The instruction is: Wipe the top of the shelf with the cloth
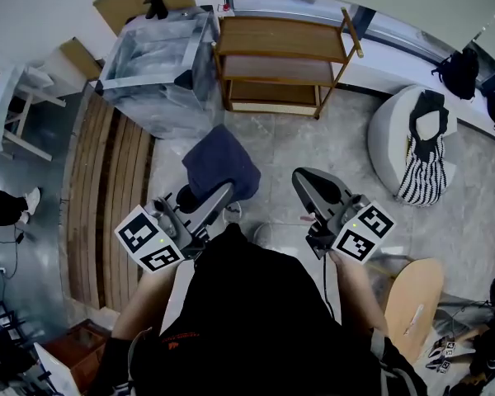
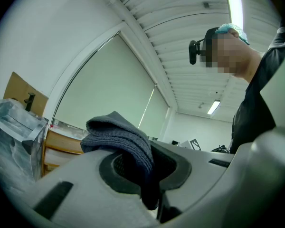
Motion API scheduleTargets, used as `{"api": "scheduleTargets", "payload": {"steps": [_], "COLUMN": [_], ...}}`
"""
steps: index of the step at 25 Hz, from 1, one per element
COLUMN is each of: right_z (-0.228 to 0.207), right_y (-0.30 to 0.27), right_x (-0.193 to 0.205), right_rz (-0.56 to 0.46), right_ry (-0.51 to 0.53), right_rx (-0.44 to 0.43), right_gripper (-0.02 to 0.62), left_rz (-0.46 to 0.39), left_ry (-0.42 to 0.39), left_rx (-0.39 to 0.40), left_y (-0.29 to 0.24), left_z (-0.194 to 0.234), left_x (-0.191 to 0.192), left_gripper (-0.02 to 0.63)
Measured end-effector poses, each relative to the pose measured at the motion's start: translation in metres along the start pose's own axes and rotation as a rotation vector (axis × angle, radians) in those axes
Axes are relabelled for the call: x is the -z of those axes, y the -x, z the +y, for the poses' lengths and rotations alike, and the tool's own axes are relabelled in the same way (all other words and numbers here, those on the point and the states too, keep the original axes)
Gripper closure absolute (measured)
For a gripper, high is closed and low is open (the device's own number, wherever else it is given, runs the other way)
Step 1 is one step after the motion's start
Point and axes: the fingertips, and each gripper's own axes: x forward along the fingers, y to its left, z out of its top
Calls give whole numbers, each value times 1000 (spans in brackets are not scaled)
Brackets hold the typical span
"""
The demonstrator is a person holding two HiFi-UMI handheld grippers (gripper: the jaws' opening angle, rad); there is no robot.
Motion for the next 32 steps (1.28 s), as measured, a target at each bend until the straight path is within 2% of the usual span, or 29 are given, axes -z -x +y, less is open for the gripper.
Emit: {"api": "scheduleTargets", "payload": {"steps": [12,18,25,32], "right_z": [-27,-54,-100,-151], "right_y": [-11,-26,-60,-122], "right_x": [-8,-15,-19,-34], "right_rz": [14,30,55,79], "right_ry": [-10,-12,-45,-53], "right_rx": [11,23,54,77], "right_gripper": [591,591,591,591], "left_rz": [-8,-3,12,26], "left_ry": [10,25,47,70], "left_rx": [-6,-8,6,9], "left_y": [-18,-35,-64,-92], "left_z": [29,58,107,182], "left_x": [-4,-5,-9,-25], "left_gripper": [557,557,557,557]}}
